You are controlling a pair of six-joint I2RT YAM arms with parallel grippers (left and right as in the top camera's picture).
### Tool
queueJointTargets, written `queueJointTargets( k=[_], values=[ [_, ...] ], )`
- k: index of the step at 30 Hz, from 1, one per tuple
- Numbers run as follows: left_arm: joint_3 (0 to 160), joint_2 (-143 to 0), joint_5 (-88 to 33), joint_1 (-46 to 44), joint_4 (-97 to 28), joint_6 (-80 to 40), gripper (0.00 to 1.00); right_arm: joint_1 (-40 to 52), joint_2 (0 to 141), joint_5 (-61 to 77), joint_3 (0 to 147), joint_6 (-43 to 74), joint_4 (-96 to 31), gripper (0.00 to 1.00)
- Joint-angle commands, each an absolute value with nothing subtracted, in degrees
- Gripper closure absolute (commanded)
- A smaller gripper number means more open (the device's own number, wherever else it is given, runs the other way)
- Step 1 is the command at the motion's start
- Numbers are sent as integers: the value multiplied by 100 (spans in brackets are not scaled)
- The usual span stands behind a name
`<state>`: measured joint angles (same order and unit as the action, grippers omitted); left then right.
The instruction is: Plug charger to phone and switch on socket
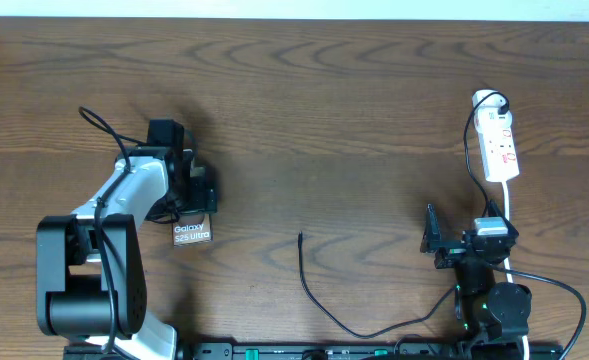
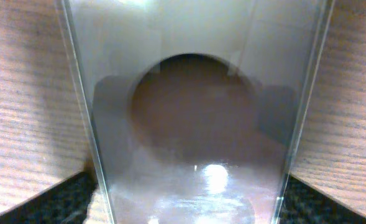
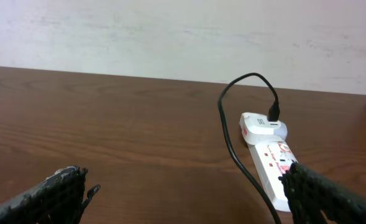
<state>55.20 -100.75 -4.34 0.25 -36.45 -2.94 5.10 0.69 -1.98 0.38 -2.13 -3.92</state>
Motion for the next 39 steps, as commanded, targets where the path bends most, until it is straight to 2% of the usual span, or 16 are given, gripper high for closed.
queueJointTargets(
  k=[1, 4, 15, 17, 24, 25, 39],
  values=[
    [5271, -10300, -709, 25, -3612, -246, 28, 471, 38, -244, 32, -281, -412, 1],
    [5271, -10298, -709, 19, -3614, -248, 41, 471, 38, -244, 32, -283, -412, 1],
    [5271, -10300, -709, 19, -3614, -248, 42, 471, 38, -244, 32, -283, -412, 1],
    [5271, -10300, -709, 19, -3614, -248, 46, 471, 38, -244, 32, -281, -412, 1],
    [5271, -10300, -707, 19, -3614, -246, 81, 471, 38, -244, 32, -283, -412, 1],
    [5271, -10300, -707, 19, -3614, -246, 91, 471, 38, -244, 32, -283, -412, 1],
    [5430, -10296, -709, 19, -3621, -270, 93, 471, 38, -244, 32, -281, -412, 1]
  ],
)
